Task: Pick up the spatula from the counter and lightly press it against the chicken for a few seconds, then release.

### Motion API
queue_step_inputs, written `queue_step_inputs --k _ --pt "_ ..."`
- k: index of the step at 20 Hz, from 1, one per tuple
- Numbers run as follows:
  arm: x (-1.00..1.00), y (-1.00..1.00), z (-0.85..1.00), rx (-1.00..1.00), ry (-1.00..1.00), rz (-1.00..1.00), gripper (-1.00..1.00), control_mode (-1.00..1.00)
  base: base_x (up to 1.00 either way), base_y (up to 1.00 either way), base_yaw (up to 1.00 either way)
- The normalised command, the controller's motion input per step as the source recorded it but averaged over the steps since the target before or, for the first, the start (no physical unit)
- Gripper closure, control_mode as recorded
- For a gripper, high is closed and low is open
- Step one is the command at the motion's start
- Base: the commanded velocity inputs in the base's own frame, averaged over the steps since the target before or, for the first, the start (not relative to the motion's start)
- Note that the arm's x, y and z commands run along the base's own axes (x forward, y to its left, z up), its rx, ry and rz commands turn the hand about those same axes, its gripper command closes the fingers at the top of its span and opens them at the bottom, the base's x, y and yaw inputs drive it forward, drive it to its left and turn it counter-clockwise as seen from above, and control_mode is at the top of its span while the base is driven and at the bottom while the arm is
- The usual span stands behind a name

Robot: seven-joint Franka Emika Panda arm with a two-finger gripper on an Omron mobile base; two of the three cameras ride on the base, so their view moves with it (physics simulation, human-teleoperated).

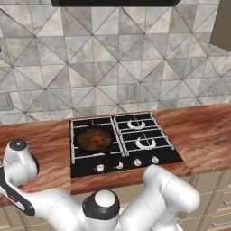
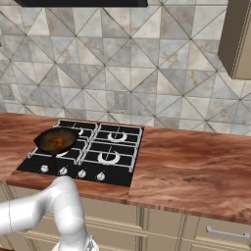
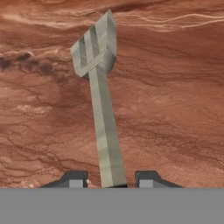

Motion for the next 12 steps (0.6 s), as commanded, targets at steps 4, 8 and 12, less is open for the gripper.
queue_step_inputs --k 4,8,12 --pt "-0.01 -0.01 -0.03 -0.02 0.00 0.00 1.00 -1.00 0.00 0.00 0.00" --pt "-0.13 -0.16 0.02 -0.01 -0.06 0.00 1.00 -1.00 0.00 0.00 0.00" --pt "-0.20 -0.34 0.18 0.00 -0.11 0.00 1.00 -1.00 0.00 0.00 0.00"
